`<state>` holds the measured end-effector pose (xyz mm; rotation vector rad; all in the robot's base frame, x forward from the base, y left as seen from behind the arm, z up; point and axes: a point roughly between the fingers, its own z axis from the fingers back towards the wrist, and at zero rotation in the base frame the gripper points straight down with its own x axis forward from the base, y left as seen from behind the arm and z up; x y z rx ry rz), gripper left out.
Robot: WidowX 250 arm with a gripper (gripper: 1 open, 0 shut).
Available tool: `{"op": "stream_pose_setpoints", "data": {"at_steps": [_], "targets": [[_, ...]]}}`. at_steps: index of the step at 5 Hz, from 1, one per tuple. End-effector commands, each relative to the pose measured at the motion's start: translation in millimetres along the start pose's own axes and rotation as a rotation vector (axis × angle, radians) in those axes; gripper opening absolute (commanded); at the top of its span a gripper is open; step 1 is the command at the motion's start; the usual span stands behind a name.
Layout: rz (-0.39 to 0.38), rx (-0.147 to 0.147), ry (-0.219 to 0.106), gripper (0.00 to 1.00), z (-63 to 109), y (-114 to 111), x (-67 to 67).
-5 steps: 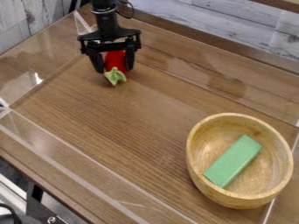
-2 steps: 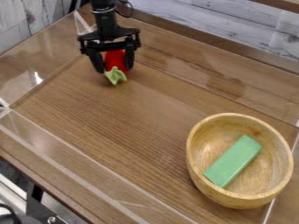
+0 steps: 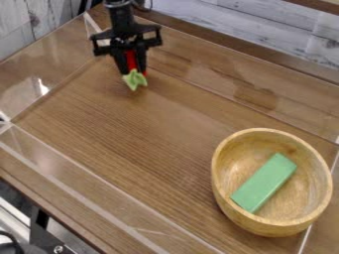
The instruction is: Move the red fruit to the right side of the table
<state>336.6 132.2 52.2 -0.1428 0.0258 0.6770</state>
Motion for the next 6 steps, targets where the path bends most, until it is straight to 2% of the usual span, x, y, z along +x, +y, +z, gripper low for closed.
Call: {"op": "stream_pose_setpoints", "data": {"at_steps": [1,3,6], "targets": [[0.014,-0.043,-0.075,0.00,41.7,-5.9,8.3],[0.031,-0.069,-0.071,0.00,63.1,-11.5,5.8],[0.036,-0.087,-0.071,0.00,75.8,-33.1,1.3]]}}
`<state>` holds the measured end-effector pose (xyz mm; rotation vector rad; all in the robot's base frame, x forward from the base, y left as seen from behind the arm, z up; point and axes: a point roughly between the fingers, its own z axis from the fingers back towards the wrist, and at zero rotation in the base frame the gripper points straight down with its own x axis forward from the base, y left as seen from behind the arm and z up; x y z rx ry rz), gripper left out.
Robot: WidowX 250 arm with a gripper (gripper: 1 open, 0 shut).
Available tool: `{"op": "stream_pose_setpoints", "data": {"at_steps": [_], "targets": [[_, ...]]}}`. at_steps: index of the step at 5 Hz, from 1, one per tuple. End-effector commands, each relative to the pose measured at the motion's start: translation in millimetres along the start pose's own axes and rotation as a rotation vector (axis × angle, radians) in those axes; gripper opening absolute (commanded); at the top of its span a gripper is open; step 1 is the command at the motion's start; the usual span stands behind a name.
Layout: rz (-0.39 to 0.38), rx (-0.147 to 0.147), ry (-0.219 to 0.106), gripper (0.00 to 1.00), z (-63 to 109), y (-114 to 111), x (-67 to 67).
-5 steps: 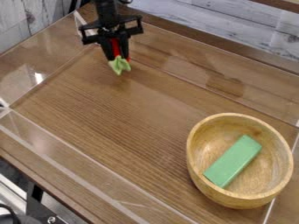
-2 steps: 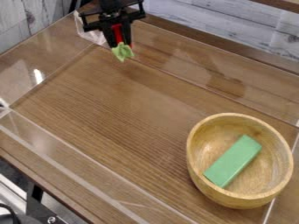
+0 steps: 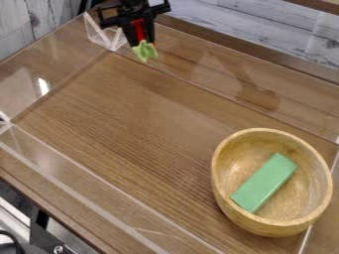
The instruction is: Move the red fruit to the right side of the table
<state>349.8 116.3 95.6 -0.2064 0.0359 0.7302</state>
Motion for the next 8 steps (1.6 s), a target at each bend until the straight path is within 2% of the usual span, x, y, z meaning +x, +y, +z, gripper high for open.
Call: {"op": "stream_pose_setpoints", "data": {"at_steps": [1,2,4,6,8], "targets": [[-0.032,-0.044,-0.095,0.00,37.6,-25.7,-0.2],[-0.051,-0.056,-0.093,0.00,36.2,-46.6,-9.9],[-0.097,-0.069,-0.092,0.00,23.6,-85.0,-49.6],[-0.119,-0.070,-0.095,0.00,0.3,-125.1,-84.2],[-0.123,-0.052,-0.109,0.00,-23.1,-142.2,-98.6]]}}
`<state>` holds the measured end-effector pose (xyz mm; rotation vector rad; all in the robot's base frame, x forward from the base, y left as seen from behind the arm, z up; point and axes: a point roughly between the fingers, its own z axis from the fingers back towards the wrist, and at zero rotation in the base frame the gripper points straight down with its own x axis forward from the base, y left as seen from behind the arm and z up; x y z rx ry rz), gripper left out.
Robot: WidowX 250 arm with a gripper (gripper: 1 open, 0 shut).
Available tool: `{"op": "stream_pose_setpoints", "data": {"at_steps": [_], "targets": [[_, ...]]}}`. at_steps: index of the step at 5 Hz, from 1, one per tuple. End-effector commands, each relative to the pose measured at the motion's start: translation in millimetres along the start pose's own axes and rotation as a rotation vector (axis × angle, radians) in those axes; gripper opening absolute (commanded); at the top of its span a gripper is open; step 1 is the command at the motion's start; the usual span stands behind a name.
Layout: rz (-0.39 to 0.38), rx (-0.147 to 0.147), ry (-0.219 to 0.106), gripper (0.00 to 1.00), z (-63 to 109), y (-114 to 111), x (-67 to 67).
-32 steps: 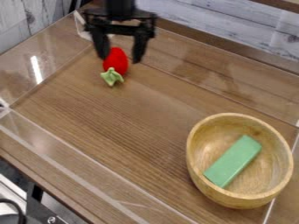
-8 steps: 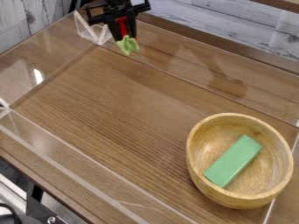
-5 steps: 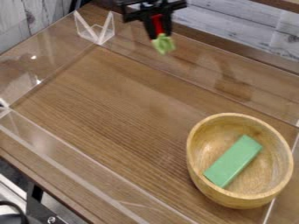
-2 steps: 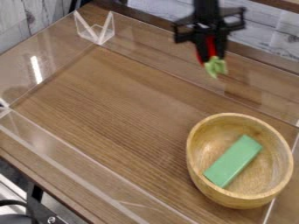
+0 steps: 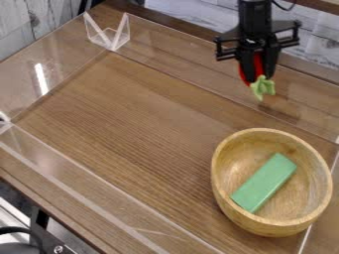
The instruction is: Move the red fruit to the right side of the table
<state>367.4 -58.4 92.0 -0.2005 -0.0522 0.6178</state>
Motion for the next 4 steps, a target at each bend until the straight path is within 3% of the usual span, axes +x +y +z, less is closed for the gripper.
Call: {"op": "stream_pose_setpoints", "data": {"at_steps": [1,4], "targets": [[-0.005,-0.013,-0.047,0.00,2.7,-8.2,0.0],[0.002,0.016,-0.083,0.00,-26.3,-10.4,-5.4]]}}
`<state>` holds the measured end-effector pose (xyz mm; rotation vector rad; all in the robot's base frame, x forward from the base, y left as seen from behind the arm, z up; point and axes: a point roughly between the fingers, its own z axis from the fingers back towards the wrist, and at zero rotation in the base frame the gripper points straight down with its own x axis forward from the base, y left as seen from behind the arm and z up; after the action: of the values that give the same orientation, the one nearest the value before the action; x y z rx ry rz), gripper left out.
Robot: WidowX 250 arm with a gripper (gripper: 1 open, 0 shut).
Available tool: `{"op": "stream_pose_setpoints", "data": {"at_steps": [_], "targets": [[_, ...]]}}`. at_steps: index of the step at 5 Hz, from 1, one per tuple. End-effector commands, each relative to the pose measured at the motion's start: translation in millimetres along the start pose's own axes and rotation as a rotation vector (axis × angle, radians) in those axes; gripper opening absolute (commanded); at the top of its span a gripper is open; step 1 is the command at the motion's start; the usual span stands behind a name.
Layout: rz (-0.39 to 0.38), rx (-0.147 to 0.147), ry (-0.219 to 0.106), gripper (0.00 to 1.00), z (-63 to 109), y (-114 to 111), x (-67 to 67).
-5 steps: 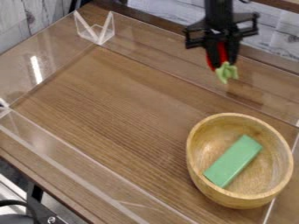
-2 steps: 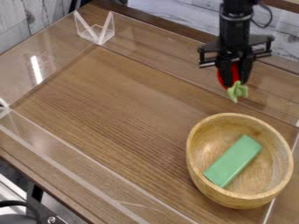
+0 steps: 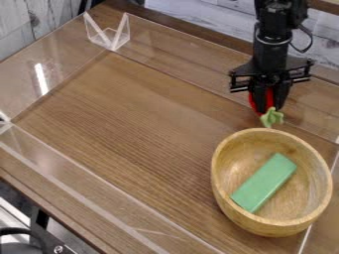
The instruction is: Move the red fruit to the right side of the table
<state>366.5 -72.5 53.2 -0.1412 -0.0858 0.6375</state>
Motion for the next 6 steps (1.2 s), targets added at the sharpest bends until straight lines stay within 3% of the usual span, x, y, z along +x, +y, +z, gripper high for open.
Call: {"op": "stream_pose_setpoints", "data": {"at_steps": [1,2,4,6], "targets": [[-0.005,-0.029,-0.028,1.00,19.2,-6.0,4.2],[0.001,-0.030,-0.026,1.00,25.0,-4.9,4.9],[0.014,-0.089,-0.053,1.00,67.1,0.8,11.7],[0.020,-0.090,-0.049,1.00,71.9,3.9,12.9]]}}
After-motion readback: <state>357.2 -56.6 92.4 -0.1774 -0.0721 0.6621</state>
